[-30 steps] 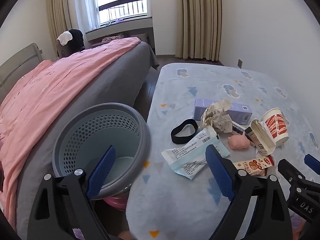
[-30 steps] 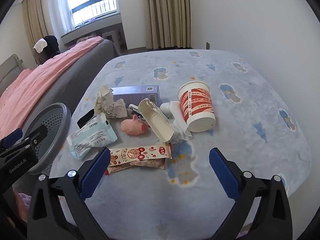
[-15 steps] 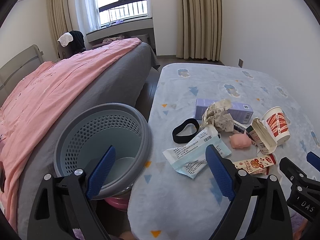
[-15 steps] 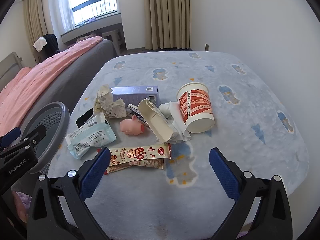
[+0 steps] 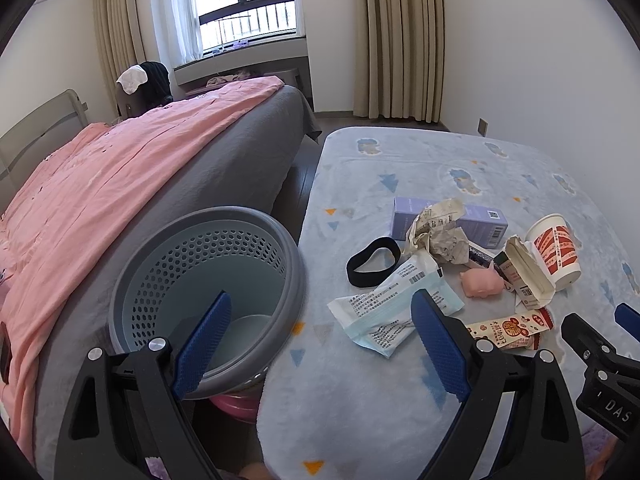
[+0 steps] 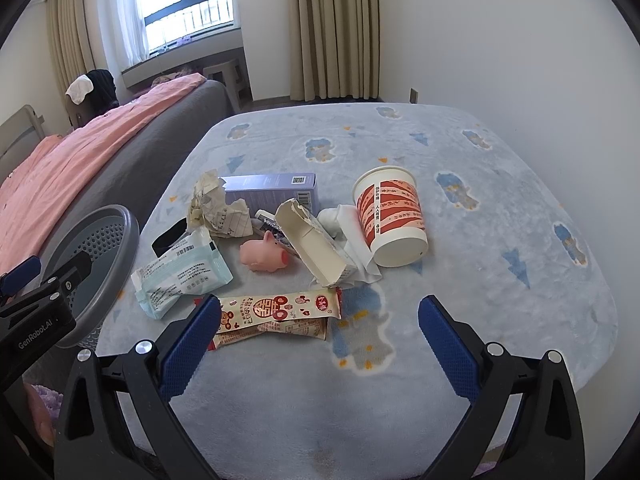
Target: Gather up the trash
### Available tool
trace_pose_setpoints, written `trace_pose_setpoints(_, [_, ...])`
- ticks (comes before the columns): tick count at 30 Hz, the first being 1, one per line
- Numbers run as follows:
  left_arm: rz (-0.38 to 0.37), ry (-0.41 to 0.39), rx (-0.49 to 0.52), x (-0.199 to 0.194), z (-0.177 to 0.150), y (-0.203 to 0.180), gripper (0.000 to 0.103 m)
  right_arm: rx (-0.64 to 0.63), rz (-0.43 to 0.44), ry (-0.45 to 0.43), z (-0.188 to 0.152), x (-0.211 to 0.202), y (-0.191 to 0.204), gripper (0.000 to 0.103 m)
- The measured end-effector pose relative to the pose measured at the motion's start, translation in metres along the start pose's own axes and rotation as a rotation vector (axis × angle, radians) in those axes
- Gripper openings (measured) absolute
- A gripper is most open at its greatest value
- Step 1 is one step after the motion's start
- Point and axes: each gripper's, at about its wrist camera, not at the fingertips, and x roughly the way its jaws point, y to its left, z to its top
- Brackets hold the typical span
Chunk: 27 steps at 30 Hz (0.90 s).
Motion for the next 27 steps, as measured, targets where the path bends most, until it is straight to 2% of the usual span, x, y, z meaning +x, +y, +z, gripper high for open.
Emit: trace_pose_setpoints(27, [0.004, 0.0, 0.003, 0.0005, -0.0011, 0.0025, 0.087, 0.002, 0.001, -0.004, 0.0008, -0.0005, 0.0001, 0.097])
